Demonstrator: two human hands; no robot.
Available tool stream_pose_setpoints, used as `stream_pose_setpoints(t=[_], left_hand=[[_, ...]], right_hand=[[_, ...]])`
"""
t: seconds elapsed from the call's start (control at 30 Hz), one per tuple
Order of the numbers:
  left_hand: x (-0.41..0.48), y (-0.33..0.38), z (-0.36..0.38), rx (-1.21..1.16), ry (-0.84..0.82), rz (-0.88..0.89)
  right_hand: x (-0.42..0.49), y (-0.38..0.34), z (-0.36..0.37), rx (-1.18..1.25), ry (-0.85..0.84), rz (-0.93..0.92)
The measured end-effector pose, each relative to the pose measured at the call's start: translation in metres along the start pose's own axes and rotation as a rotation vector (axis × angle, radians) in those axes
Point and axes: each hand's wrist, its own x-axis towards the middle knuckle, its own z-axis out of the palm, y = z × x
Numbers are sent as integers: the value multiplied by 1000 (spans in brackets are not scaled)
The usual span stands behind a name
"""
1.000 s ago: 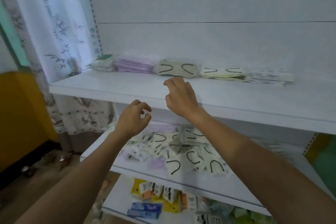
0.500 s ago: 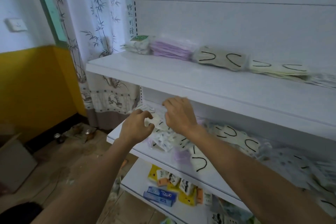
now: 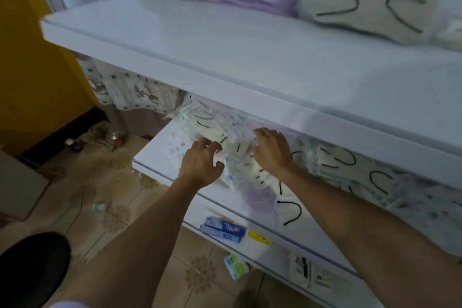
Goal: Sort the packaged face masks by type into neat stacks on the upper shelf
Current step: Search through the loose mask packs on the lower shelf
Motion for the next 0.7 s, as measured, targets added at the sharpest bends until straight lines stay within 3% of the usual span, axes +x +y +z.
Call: stream_pose_setpoints(t=[0.43, 0.57, 0.7], left_hand=[[46, -7, 69, -67, -188, 120], [50, -2, 95, -208, -320, 50], [43, 1, 119, -327, -311, -53]], right_hand=[[12, 41, 69, -29, -249, 240], [10, 37, 88, -3, -460, 336], [9, 37, 104, -95, -508, 317]])
